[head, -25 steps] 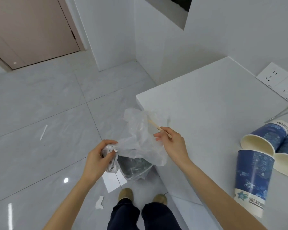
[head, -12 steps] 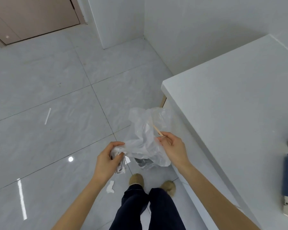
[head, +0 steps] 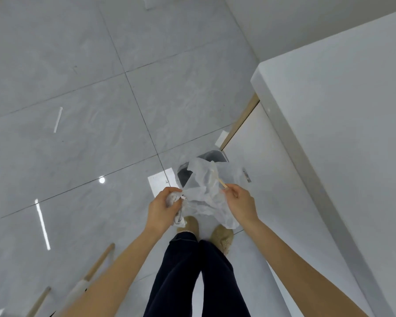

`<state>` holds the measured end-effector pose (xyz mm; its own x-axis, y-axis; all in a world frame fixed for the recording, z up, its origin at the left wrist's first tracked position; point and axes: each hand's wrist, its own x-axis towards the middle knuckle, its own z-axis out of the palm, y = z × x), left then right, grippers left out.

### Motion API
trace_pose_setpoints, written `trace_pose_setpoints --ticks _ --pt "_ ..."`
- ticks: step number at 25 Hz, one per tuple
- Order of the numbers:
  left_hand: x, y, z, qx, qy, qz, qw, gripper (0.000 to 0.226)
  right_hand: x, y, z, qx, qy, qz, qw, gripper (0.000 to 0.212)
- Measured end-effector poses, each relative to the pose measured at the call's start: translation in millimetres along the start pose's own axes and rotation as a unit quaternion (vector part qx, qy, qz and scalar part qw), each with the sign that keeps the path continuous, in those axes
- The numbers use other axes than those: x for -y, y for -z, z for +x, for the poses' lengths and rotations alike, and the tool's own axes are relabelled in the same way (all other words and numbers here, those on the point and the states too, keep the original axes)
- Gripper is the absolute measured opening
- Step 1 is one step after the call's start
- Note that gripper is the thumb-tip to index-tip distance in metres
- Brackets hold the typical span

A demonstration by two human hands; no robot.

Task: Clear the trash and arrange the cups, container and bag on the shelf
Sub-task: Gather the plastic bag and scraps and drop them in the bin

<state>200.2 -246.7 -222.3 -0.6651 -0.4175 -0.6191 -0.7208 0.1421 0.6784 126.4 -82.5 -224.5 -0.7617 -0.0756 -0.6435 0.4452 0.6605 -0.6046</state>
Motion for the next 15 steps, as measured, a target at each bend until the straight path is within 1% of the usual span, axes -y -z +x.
trace_pose_setpoints --ticks 4,8,12,15 --pt "26.2 -33.0 40.6 -0.024 0.023 0.025 0.999 0.015 -33.0 -16.7 43.0 0.014 -0.025 -0.023 0.999 0.031" --pt "55.0 -61.1 74.4 -0.029 0.035 0.038 0.998 0.013 -61.5 -38.6 81.3 0.017 -0.052 -0.014 0.998 0.033" --pt "83.6 -83.6 109.9 -0.007 0.032 0.083 0.996 0.017 -92.8 -63.8 120.7 0.032 -0.084 -0.021 0.996 0.031" --pt "98.8 -97.8 142.4 0.001 0.032 0.067 0.997 0.014 -110.0 -80.2 153.0 0.039 -0.099 -0.017 0.994 0.029"
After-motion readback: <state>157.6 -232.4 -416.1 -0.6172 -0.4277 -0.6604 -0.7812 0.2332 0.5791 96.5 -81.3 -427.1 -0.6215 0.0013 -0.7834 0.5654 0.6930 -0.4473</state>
